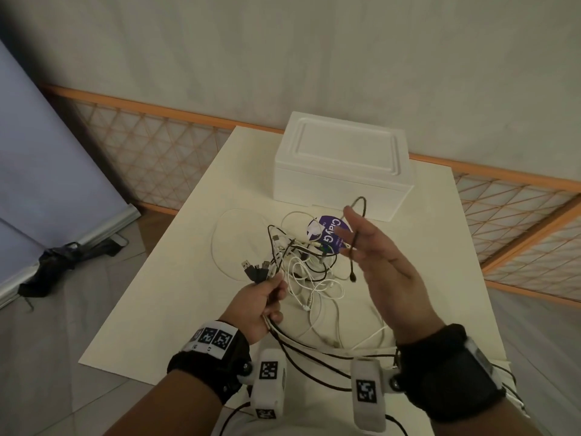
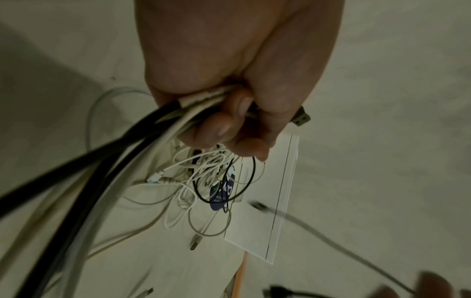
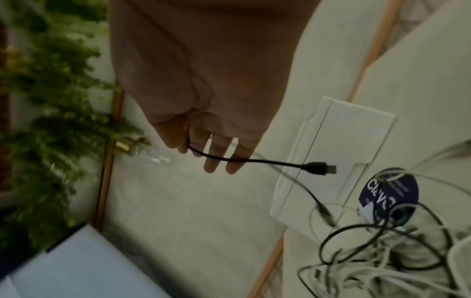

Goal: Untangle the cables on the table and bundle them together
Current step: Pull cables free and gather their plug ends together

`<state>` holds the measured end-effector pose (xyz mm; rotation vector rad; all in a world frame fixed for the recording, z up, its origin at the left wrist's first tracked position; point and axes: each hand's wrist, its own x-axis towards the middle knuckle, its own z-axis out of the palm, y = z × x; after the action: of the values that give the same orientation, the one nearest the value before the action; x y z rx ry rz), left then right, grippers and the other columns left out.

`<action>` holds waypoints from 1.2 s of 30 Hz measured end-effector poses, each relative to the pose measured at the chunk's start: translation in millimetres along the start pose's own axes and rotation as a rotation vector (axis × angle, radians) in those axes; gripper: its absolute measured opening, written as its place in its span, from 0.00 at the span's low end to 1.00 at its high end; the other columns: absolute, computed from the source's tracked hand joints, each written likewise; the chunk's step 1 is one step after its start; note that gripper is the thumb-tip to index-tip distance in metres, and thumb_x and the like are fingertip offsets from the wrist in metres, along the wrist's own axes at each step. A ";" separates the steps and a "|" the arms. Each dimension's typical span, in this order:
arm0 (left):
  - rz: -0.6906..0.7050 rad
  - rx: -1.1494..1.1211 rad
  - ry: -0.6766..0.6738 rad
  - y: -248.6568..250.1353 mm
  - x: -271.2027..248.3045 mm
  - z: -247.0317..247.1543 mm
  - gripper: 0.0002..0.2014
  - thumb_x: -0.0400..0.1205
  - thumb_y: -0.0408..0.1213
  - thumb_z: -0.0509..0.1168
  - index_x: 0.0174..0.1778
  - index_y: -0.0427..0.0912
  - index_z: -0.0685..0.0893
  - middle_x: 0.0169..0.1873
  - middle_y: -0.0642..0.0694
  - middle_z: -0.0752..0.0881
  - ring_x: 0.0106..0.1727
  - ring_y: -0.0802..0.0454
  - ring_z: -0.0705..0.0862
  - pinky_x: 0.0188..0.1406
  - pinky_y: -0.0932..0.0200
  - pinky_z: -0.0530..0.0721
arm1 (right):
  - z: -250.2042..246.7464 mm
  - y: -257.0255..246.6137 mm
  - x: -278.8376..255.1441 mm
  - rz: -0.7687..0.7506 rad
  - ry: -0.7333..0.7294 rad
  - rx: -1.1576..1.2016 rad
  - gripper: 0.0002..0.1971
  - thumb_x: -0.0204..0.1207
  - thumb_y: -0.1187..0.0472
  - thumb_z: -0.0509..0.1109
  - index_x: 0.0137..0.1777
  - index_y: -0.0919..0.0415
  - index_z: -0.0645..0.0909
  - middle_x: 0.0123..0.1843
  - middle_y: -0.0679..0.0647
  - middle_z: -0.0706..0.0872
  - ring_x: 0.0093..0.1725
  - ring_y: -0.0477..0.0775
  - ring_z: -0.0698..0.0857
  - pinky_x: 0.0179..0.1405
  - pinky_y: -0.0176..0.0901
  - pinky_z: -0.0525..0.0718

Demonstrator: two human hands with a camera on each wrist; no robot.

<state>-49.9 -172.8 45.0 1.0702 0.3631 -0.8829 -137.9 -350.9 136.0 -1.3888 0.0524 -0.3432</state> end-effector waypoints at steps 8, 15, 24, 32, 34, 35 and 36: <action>-0.136 0.106 -0.153 -0.4 -18.8 18.5 0.17 0.84 0.45 0.62 0.35 0.40 0.85 0.35 0.40 0.88 0.14 0.60 0.61 0.18 0.67 0.65 | 40.3 44.8 -6.1 0.286 -0.128 0.061 0.41 0.68 0.81 0.55 0.81 0.54 0.60 0.78 0.58 0.70 0.79 0.55 0.68 0.58 0.55 0.84; -0.048 -0.155 -0.091 3.9 -14.9 18.7 0.11 0.84 0.43 0.62 0.48 0.42 0.87 0.47 0.47 0.91 0.16 0.60 0.62 0.20 0.67 0.69 | 32.7 56.3 -1.7 0.158 -0.109 -0.692 0.32 0.73 0.80 0.58 0.72 0.51 0.76 0.50 0.40 0.88 0.48 0.38 0.87 0.52 0.31 0.80; 0.071 -0.117 -0.065 2.1 -13.6 22.5 0.12 0.81 0.44 0.66 0.33 0.45 0.76 0.25 0.51 0.73 0.16 0.59 0.61 0.16 0.65 0.62 | 27.0 58.2 -1.1 -0.004 -0.373 -1.363 0.11 0.79 0.49 0.64 0.50 0.50 0.86 0.45 0.51 0.84 0.49 0.54 0.81 0.51 0.49 0.79; 0.063 -0.232 0.203 8.7 -2.0 -7.1 0.21 0.81 0.47 0.67 0.26 0.48 0.68 0.17 0.52 0.66 0.14 0.58 0.59 0.15 0.66 0.61 | -11.9 39.2 4.2 0.225 -0.454 -1.433 0.11 0.80 0.47 0.63 0.53 0.47 0.85 0.49 0.45 0.88 0.52 0.48 0.84 0.57 0.44 0.76; 0.062 -0.240 0.226 6.7 1.9 -12.2 0.22 0.82 0.50 0.66 0.26 0.48 0.67 0.17 0.52 0.67 0.16 0.57 0.62 0.16 0.66 0.64 | -18.8 32.8 4.1 0.340 -0.430 -1.363 0.11 0.80 0.48 0.65 0.54 0.48 0.86 0.45 0.45 0.88 0.49 0.48 0.84 0.54 0.43 0.79; 0.068 -0.238 0.235 5.0 3.0 -11.3 0.21 0.82 0.51 0.65 0.26 0.47 0.68 0.17 0.52 0.68 0.16 0.57 0.65 0.17 0.65 0.67 | -19.2 32.5 4.5 0.398 -0.447 -1.371 0.11 0.80 0.48 0.65 0.54 0.48 0.86 0.42 0.45 0.86 0.47 0.47 0.83 0.53 0.43 0.80; 0.076 -0.239 0.241 3.6 3.5 -9.3 0.20 0.82 0.51 0.65 0.28 0.47 0.70 0.18 0.51 0.71 0.17 0.56 0.68 0.19 0.64 0.70 | -17.7 32.5 4.8 0.453 -0.479 -1.388 0.11 0.80 0.48 0.65 0.54 0.49 0.87 0.41 0.45 0.86 0.45 0.46 0.82 0.52 0.43 0.80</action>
<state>-43.6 -165.5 40.6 0.9627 0.6102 -0.6261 -130.8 -364.6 102.0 -2.7133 0.2341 0.5496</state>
